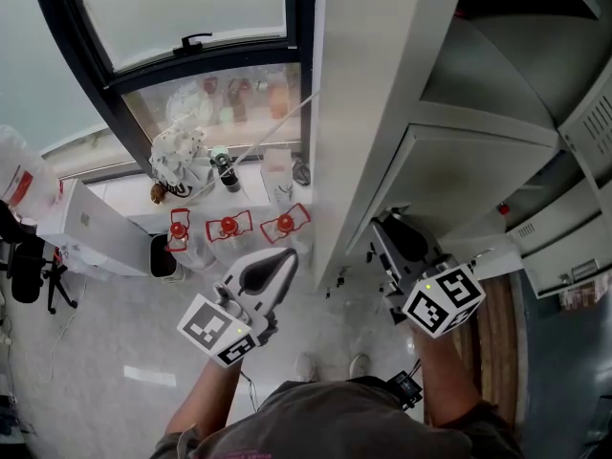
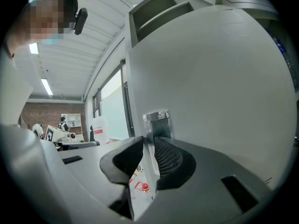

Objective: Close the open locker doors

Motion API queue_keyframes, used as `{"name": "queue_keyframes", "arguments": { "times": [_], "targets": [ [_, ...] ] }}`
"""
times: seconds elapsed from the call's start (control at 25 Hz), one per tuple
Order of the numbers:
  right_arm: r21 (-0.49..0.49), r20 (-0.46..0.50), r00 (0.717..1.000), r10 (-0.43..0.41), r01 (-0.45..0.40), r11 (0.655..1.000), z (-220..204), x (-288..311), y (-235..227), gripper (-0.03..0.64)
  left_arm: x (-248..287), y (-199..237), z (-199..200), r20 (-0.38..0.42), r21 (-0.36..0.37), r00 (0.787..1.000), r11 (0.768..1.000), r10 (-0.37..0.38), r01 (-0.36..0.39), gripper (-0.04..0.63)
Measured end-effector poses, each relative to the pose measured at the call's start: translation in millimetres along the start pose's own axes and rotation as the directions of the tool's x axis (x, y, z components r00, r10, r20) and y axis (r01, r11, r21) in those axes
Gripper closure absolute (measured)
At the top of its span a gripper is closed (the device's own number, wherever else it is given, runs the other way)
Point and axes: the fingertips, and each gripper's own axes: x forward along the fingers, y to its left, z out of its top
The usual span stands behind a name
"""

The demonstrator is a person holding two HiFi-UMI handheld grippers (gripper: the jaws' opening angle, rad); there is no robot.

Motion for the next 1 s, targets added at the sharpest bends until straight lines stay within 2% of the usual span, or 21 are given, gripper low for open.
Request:
{"name": "queue_keyframes", "arguments": {
  "times": [1.0],
  "targets": [
    [-0.017,0.022,0.999,-0.042,0.042,0.999,2,11,-7,0.549,-1,3,-1,-0.004,-0.005,1.0,1.0,0.016,-0.016,0.586]
  ]
}}
